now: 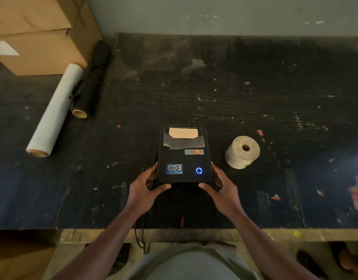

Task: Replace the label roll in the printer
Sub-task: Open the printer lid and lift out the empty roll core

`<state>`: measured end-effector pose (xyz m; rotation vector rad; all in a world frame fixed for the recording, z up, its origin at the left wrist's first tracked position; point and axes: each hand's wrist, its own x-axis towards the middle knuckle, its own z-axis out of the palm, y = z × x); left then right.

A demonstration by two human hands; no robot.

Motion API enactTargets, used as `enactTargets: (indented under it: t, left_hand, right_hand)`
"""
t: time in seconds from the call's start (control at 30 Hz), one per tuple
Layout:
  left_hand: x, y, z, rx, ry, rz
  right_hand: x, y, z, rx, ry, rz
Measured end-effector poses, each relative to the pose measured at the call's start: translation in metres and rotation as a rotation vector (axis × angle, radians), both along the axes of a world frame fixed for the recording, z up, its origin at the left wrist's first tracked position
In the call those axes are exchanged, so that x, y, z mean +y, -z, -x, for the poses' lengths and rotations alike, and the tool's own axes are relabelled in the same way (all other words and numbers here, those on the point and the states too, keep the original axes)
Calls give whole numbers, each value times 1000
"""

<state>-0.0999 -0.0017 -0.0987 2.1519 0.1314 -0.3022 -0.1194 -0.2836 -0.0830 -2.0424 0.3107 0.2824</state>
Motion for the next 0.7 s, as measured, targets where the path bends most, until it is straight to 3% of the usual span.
enactTargets:
  t: [0.37,0.53,0.7]
  left_hand:
    - [-1,-32,-5,-116,-23,102]
    - [-4,-66,-44,-226,-64,225]
    - [-12,-88,-96,-248,-70,230]
  right_hand:
    - [1,-27,-3,-152,57,8]
    - [1,-64,-48,-280,106,-96]
    - [2,-82,-108,-315,152,-134]
